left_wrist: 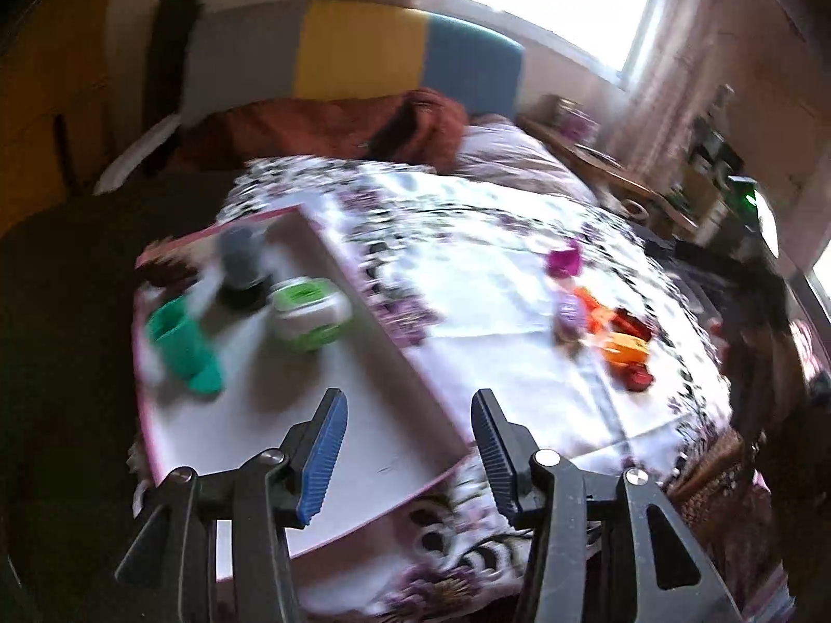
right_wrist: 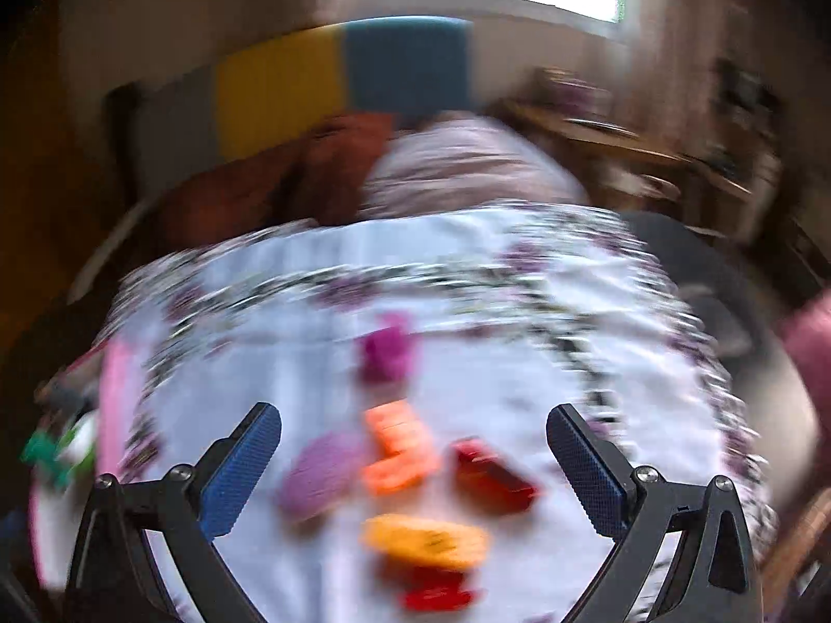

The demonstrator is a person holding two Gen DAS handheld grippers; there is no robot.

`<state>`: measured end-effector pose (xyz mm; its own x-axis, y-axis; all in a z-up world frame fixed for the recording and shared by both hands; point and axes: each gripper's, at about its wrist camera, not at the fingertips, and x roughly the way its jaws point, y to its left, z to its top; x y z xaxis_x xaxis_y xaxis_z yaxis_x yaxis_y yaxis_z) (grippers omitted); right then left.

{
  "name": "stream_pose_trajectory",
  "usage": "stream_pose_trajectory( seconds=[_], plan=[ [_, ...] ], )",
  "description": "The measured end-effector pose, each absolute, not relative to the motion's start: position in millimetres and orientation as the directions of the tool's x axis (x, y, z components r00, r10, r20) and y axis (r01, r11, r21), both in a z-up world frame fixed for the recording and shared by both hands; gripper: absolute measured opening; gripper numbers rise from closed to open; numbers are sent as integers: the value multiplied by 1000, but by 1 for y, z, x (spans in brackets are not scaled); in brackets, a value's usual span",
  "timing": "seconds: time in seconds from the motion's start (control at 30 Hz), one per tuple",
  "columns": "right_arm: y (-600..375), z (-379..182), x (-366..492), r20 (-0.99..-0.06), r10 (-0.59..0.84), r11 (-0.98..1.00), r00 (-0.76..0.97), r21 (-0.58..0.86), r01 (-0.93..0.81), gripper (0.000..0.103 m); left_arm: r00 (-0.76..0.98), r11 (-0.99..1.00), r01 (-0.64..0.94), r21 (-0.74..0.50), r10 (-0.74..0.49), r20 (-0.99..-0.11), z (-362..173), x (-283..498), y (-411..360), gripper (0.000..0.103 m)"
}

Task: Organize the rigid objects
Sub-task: 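Move both grippers back over the toys on the cloth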

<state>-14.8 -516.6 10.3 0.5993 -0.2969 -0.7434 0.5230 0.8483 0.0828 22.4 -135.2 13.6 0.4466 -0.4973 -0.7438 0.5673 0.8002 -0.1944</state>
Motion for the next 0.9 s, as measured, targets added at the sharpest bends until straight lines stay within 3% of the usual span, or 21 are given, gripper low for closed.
stream_pose_trajectory(
  seconds=[0.23, 0.6, 0.9],
  plan=[
    [-564, -7, -26, -722, -438, 709, 536, 90, 700, 103, 350, 739, 647, -190, -509, -787, 6, 25, -200, 50],
    [-570, -15, -33, -742, -352, 705, 571, 192, 683, 103, 247, 625, 764, -161, -514, -821, -26, 29, -292, 48],
    [-604, -27, -56, -766, -313, 552, 562, 335, 764, 103, 185, 596, 782, -183, -502, -845, -45, 48, -334, 48]
  ],
)
